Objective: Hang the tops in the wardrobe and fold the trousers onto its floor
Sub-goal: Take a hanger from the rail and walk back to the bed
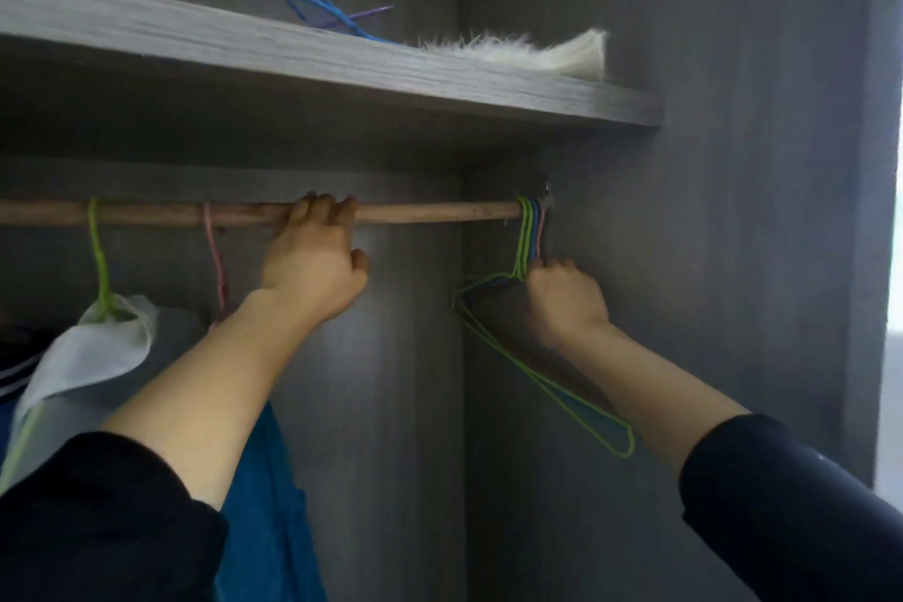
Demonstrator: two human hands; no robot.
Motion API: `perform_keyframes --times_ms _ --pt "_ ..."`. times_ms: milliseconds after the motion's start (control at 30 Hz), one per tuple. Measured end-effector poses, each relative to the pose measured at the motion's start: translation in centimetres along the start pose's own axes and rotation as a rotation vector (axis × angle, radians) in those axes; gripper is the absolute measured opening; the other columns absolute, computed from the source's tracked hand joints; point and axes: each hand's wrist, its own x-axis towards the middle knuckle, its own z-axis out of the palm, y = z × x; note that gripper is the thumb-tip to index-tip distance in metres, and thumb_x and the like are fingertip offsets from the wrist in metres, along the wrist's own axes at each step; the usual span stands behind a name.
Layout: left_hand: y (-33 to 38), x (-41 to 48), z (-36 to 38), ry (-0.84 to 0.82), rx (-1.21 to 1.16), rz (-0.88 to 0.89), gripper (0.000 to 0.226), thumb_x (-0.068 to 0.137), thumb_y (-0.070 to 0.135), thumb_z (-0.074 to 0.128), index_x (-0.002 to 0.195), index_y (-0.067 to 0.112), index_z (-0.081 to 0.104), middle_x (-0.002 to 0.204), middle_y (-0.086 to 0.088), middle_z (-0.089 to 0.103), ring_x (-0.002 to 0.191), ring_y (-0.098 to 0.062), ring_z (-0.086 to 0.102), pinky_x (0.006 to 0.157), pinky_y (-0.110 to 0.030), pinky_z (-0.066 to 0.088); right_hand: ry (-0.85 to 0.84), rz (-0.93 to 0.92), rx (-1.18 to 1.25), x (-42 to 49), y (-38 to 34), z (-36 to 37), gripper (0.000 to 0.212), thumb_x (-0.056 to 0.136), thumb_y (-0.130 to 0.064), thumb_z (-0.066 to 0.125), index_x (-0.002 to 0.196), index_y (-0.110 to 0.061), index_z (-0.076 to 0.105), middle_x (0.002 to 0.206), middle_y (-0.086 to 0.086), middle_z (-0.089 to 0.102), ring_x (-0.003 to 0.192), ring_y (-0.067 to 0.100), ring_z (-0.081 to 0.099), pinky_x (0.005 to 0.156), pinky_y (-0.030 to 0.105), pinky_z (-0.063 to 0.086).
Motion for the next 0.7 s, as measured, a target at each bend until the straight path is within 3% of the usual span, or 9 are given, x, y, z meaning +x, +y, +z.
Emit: perform_keyframes --times_ms 167,267,367,433,567,700 --pt "0.3 -0.3 0.1 0.013 -0.020 -0.007 0.068 0.088 0.025 0.056 0.149 0.010 0.028 0.150 -0.015 0.033 0.141 -0.030 0.022 0.114 -0.037 0.020 0.001 0.114 0.405 0.4 -1.7 -0.9 0.030 0.086 -0.016 0.053 0.113 -0.005 0.044 0.112 0.024 0.062 0.103 0.044 0.060 0.069 0.037 0.038" --pt "0.3 -0.3 0.1 0.010 -0.015 -0.011 0.069 0.088 0.025 0.056 0.149 0.011 0.027 0.151 -0.014 0.032 0.141 -0.029 0.022 0.115 -0.037 0.019 0.047 0.119 0.570 1.0 -3.2 -1.7 0.012 0.090 -0.020 0.049 0.096 -0.010 0.045 0.106 0.026 0.063 0.100 0.045 0.060 0.071 0.039 0.042" --pt "0.3 -0.2 0.0 -0.002 -0.001 -0.017 0.070 0.088 0.026 0.055 0.150 0.011 0.026 0.153 -0.013 0.029 0.143 -0.028 0.020 0.116 -0.036 0.018 0.014 0.129 0.763 1.3 -4.8 -2.0 0.026 0.096 -0.028 0.047 0.074 -0.013 0.048 0.098 0.026 0.063 0.099 0.043 0.058 0.073 0.037 0.042" --pt "0.6 -0.2 0.1 -0.018 0.024 -0.025 0.072 0.087 0.028 0.055 0.150 0.011 0.023 0.154 -0.013 0.026 0.144 -0.028 0.017 0.118 -0.037 0.015 -0.051 0.123 0.853 0.5 -5.8 -1.7 0.038 0.097 -0.028 0.047 0.063 -0.013 0.042 0.082 0.019 0.059 0.089 0.040 0.059 0.067 0.033 0.037" --pt "1.3 -0.1 -0.4 -0.108 0.109 -0.049 0.084 0.087 0.034 0.057 0.152 0.007 0.011 0.158 -0.018 0.012 0.147 -0.032 0.006 0.120 -0.040 0.006 -0.195 0.181 0.976 -2.6 -6.4 0.0 0.036 0.096 -0.024 0.049 0.062 -0.015 0.045 0.057 0.007 0.053 0.045 0.021 0.053 0.046 0.023 0.040" --pt "3.9 -0.8 -0.8 -0.172 -0.096 -0.153 0.090 0.087 0.042 0.059 0.150 0.001 0.011 0.157 -0.024 0.007 0.147 -0.035 0.001 0.120 -0.044 0.004 -0.311 0.266 1.048 -6.4 -5.3 0.5 0.031 0.091 -0.015 0.053 0.061 -0.013 0.048 0.056 0.010 0.052 0.040 0.021 0.048 0.036 0.020 0.032"
